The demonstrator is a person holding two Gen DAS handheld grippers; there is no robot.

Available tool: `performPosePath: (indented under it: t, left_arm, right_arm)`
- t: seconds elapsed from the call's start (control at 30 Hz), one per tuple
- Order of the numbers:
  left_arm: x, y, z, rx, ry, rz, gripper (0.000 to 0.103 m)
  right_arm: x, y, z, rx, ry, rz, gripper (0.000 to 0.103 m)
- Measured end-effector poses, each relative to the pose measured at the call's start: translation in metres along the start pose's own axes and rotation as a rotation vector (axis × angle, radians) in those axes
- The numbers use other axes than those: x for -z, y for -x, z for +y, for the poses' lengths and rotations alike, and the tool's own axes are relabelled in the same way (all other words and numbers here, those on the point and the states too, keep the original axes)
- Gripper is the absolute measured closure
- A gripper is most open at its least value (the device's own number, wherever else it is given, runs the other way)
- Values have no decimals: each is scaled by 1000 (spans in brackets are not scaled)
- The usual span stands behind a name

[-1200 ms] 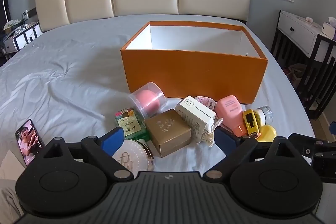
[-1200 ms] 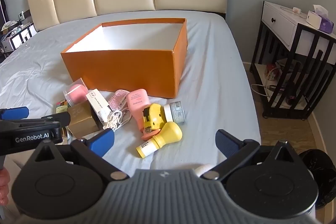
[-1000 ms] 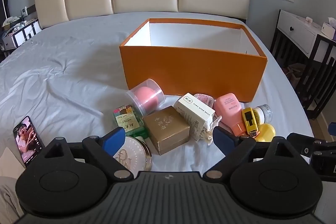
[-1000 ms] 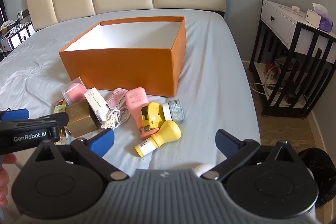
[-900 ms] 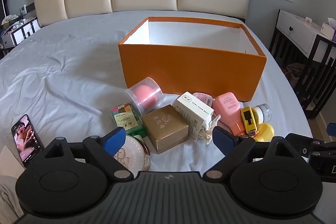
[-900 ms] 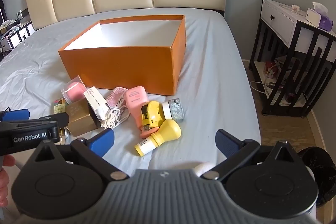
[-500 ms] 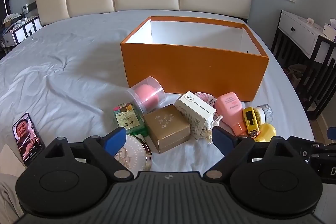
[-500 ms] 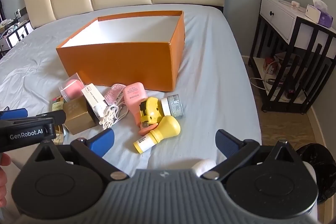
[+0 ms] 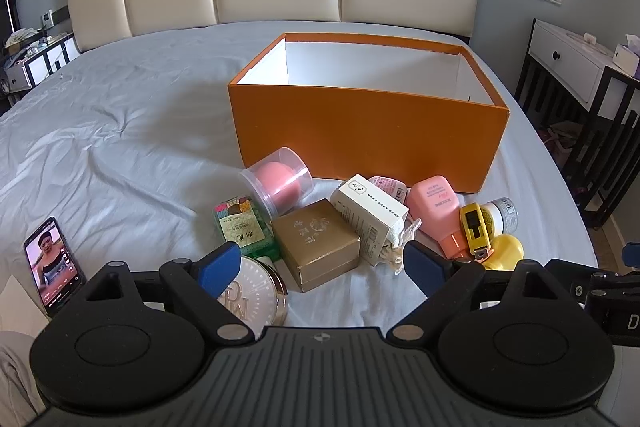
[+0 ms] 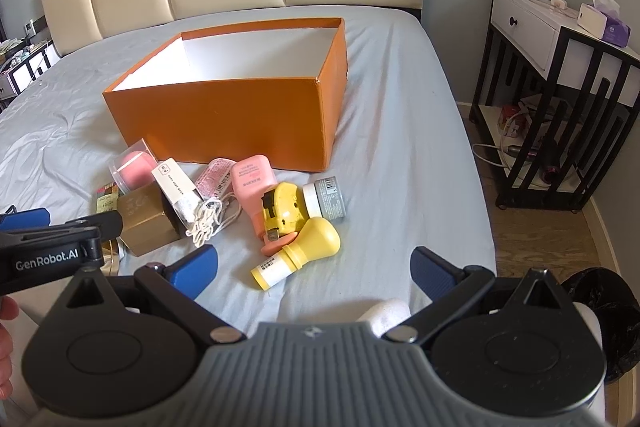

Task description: Organize rigid objects

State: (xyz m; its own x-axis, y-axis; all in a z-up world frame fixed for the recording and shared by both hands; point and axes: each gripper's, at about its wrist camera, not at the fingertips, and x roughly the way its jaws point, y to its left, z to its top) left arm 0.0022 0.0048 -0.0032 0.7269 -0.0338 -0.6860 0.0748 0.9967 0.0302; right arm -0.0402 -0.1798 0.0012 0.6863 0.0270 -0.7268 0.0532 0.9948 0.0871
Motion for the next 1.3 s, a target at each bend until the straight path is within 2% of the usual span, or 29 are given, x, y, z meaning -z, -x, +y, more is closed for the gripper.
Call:
performPosePath:
  t: [1.07, 1.2, 1.3]
  left_arm:
    - [1, -3, -4, 17, -6, 11, 0]
    - [2, -5, -2, 29, 1, 19, 2]
    - [1, -6, -1, 40, 0, 19, 4]
  right_arm:
    - [1, -6, 0, 5, -6, 22, 2]
    - [2, -8, -3, -11, -33, 5, 2]
    - [5, -9, -1, -7, -3, -22, 2]
